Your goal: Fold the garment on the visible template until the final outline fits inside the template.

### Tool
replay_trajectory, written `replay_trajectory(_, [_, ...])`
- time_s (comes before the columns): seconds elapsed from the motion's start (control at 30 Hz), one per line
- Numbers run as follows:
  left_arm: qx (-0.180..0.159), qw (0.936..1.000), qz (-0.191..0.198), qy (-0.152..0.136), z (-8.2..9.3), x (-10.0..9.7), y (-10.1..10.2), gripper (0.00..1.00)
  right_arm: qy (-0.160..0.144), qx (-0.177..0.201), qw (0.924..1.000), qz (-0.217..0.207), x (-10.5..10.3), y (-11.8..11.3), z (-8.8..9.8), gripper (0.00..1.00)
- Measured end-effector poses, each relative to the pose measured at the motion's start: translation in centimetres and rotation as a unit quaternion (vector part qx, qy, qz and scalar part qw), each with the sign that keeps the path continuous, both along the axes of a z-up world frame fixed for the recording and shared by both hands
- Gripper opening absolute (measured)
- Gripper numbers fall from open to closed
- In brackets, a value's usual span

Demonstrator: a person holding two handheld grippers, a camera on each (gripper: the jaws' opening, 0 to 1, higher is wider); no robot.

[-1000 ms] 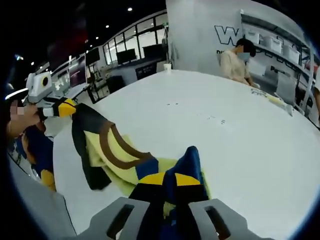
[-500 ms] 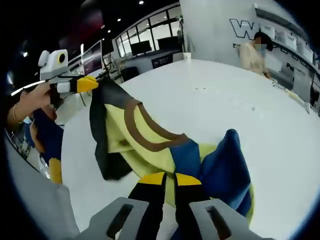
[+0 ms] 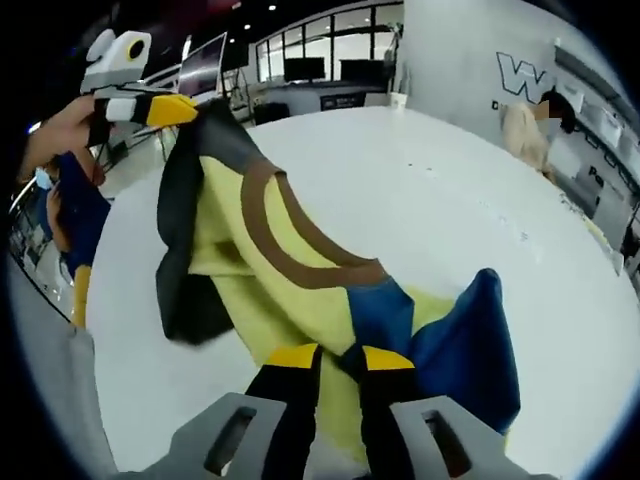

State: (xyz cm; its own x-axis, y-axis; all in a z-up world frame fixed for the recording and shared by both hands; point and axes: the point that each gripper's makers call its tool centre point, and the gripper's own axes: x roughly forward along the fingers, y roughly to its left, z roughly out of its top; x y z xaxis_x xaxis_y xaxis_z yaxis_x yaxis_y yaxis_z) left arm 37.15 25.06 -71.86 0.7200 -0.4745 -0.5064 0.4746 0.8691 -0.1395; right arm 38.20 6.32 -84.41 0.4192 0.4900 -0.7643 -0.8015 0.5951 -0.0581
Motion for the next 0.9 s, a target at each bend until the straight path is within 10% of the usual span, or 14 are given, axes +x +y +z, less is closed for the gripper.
replay_trajectory(0.9, [-0.004, 0.9999, 0.0, 0.015, -1.0, 0.2, 0.9, 0.0, -0.013, 0.001, 0.9999, -0.006, 0.4, -1.7, 0.1, 0.0])
